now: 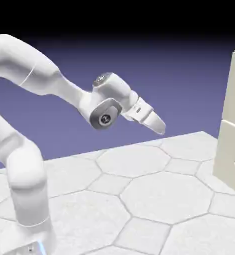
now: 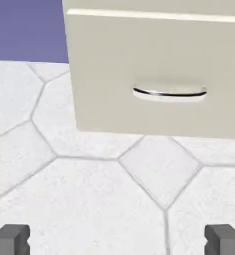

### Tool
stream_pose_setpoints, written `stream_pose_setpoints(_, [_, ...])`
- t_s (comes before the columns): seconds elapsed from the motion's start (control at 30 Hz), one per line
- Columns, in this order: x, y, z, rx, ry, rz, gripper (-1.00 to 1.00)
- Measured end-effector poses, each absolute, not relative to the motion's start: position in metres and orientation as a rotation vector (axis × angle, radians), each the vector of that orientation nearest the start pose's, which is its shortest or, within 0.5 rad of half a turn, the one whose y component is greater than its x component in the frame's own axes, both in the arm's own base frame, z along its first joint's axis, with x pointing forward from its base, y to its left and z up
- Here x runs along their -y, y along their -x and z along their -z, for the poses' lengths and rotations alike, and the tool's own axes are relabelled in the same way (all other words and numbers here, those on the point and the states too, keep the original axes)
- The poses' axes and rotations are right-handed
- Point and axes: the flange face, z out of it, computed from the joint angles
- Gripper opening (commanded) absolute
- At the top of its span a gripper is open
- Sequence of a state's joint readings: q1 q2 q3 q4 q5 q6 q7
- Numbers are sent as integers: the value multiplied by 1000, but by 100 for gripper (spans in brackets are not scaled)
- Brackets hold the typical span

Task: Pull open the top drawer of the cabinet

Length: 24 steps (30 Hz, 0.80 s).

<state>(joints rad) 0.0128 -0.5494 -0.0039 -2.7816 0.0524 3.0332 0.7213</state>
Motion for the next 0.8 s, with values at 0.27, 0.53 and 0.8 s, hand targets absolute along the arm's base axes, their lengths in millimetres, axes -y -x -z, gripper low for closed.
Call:
stream_pose_setpoints(0.27, [34,-446,-490,-1190,2233,956,0])
stream_pose_setpoints(0.53, [65,-490,-505,-1347,1995,881,0])
stream_pose_setpoints(0.8, [89,-531,-510,-1456,1747,813,0])
